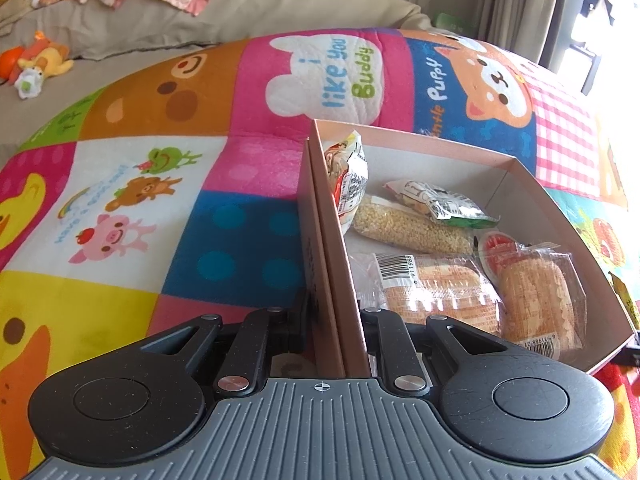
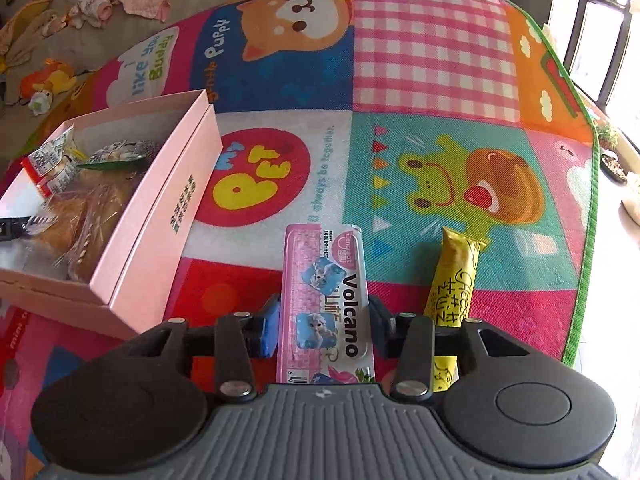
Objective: Organize objects
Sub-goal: 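Carry the Volcano packet into the pink box and release it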
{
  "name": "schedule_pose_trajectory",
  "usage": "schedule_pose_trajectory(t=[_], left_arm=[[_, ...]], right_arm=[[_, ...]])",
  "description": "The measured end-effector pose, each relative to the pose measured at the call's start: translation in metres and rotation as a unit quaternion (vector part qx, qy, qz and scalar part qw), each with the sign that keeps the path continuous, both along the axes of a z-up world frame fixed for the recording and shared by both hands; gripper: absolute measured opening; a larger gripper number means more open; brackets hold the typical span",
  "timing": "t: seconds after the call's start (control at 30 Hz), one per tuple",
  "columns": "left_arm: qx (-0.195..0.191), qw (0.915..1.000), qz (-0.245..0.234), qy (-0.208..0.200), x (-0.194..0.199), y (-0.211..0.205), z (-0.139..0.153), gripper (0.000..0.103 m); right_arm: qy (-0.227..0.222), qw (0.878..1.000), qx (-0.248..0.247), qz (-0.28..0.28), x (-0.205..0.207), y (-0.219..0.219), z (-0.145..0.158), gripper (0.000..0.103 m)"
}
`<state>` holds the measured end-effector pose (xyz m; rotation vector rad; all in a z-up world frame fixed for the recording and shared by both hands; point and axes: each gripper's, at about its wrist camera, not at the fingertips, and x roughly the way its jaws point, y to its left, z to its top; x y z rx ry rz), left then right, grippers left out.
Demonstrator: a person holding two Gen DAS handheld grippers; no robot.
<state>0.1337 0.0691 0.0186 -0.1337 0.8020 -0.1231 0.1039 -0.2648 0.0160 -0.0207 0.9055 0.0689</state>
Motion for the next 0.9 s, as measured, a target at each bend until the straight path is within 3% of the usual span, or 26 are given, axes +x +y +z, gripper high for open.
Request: schedule_pose_trajectory(t=[0.3,0.47,0.67,0.9], left_arm=[[0.001,1.0000,0.000,0.001,0.001,0.000,0.000,0.017],[0.007,1.0000,-0.004,0.000,0.001,0.000,0.000,0.017],[0.003,1.0000,-0.004,-0.002,0.001,0.000,0.000,0.017],[0.001,1.0000,-0.005,-0.003,0.000,0.001,-0.001,0.017]], right_arm=[[0.036,0.994,0.032,0.096,-0.082,0.038,0.026,0.044],[0.018,0.991,0.038,0.129,-0.109,0.056,0.053,0.044],[-0.033,0.988,0.036,0.145,-0.113,0.071,0.091,0.044],[-0.084,0.982,0.058,0.158,-0.077,0.093,0.129,0.044]])
